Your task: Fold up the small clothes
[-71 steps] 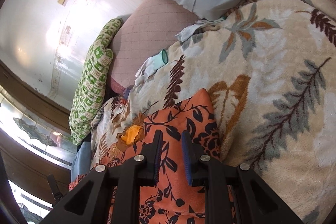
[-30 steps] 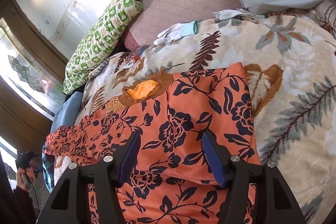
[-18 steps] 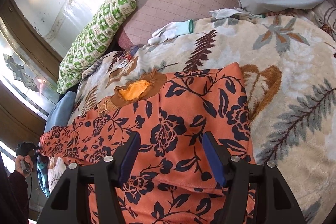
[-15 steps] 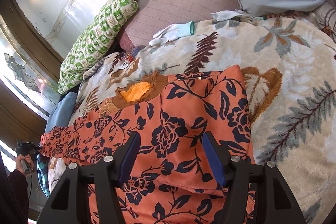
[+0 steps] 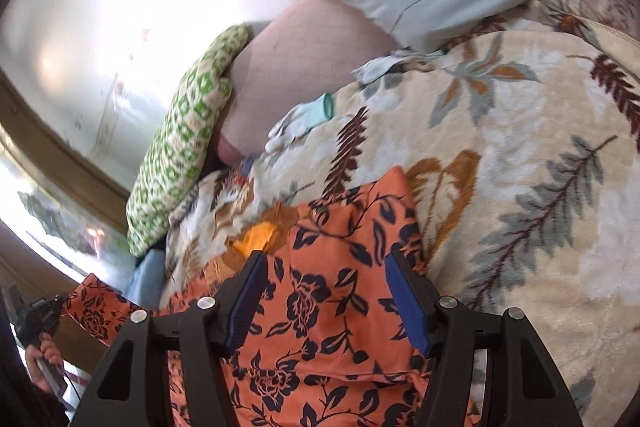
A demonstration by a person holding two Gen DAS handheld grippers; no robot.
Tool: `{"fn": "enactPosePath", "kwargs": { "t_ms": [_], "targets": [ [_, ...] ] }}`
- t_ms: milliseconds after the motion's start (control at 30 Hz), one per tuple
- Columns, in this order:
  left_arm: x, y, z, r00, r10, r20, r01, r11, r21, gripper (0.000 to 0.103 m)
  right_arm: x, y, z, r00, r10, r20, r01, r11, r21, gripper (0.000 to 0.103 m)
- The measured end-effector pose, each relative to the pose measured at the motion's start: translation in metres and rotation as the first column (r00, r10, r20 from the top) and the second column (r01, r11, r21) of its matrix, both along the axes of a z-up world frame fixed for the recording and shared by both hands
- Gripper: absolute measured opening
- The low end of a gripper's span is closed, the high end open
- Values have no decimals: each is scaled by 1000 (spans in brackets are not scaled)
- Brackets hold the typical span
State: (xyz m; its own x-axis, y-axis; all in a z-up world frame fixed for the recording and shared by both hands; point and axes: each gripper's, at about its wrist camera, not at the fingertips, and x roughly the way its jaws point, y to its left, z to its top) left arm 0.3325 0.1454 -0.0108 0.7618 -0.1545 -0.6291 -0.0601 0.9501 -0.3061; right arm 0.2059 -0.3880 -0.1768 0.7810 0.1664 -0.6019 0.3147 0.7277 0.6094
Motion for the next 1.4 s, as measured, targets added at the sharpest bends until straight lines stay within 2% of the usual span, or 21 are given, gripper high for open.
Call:
{"fn": "enactPosePath", "kwargs": {
  "t_ms": [133, 267, 433, 567, 633, 700, 767, 833, 900, 933, 967, 1000, 1067, 1100, 1167, 1200, 1300, 1333, 1400],
  "targets": [
    [-1, -102, 2, 986, -165, 6, 165, 986, 10, 4, -15, -34, 2, 996, -90, 27, 88, 993, 81, 65],
    [-4, -198, -19, 954, -297, -32, 296, 955, -16, 4, -33, -68, 5, 981, -186, 52, 176, 972, 154, 65],
    [-2, -299, -84, 902, -406, -147, 397, 914, -85, 4, -49, -98, 8, 962, -261, 77, 240, 948, 207, 65],
    [-15, -360, -138, 864, -453, -220, 449, 891, -71, 5, -56, -114, 6, 952, -294, 82, 268, 933, 241, 65],
    [-23, -381, -163, 832, -493, -257, 490, 868, -80, 5, -55, -118, 5, 952, -296, 79, 267, 929, 257, 65],
    [-27, -394, -180, 800, -531, -278, 531, 843, -81, 12, -54, -121, 4, 954, -291, 78, 261, 928, 266, 65],
    [-36, -405, -182, 772, -577, -268, 583, 810, -65, 18, -53, -121, 4, 958, -278, 76, 249, 931, 268, 65],
    [-45, -412, -174, 722, -646, -250, 650, 756, -76, 26, -53, -120, 4, 961, -268, 76, 239, 934, 264, 65],
    [-54, -412, -158, 690, -696, -200, 699, 712, -66, 36, -52, -118, 5, 961, -263, 79, 236, 937, 258, 65],
    [-59, -410, -149, 683, -707, -181, 714, 699, -38, 50, -51, -118, 5, 962, -263, 78, 235, 937, 257, 65],
    [-63, -405, -139, 687, -707, -167, 717, 697, 1, 62, -51, -117, 5, 962, -261, 76, 233, 938, 257, 65],
    [-66, -396, -129, 697, -702, -144, 713, 700, 38, 64, -50, -115, 5, 965, -253, 75, 226, 939, 259, 65],
    [-68, -371, -113, 720, -687, -98, 694, 717, 63, 64, -45, -108, 5, 972, -221, 76, 196, 947, 255, 65],
    [-67, -353, -109, 740, -667, -88, 672, 737, 68, 64, -42, -104, 6, 976, -201, 79, 177, 953, 246, 65],
    [-62, -315, -108, 797, -597, -94, 604, 791, 94, 64, -35, -92, 8, 984, -152, 91, 128, 965, 229, 65],
    [-57, -290, -111, 837, -538, -104, 547, 828, 125, 64, -30, -86, 8, 988, -120, 98, 95, 969, 229, 65],
    [-43, -224, -132, 923, -353, -154, 379, 904, 200, 64, -13, -59, 7, 996, -32, 89, 14, 979, 202, 65],
    [-38, -201, -142, 943, -273, -189, 312, 922, 227, 64, -7, -49, 7, 997, -5, 83, -11, 983, 182, 65],
    [-29, -160, -158, 966, -134, -221, 192, 946, 262, 64, 5, -28, 7, 996, 45, 75, -55, 989, 141, 65]
  ]
}}
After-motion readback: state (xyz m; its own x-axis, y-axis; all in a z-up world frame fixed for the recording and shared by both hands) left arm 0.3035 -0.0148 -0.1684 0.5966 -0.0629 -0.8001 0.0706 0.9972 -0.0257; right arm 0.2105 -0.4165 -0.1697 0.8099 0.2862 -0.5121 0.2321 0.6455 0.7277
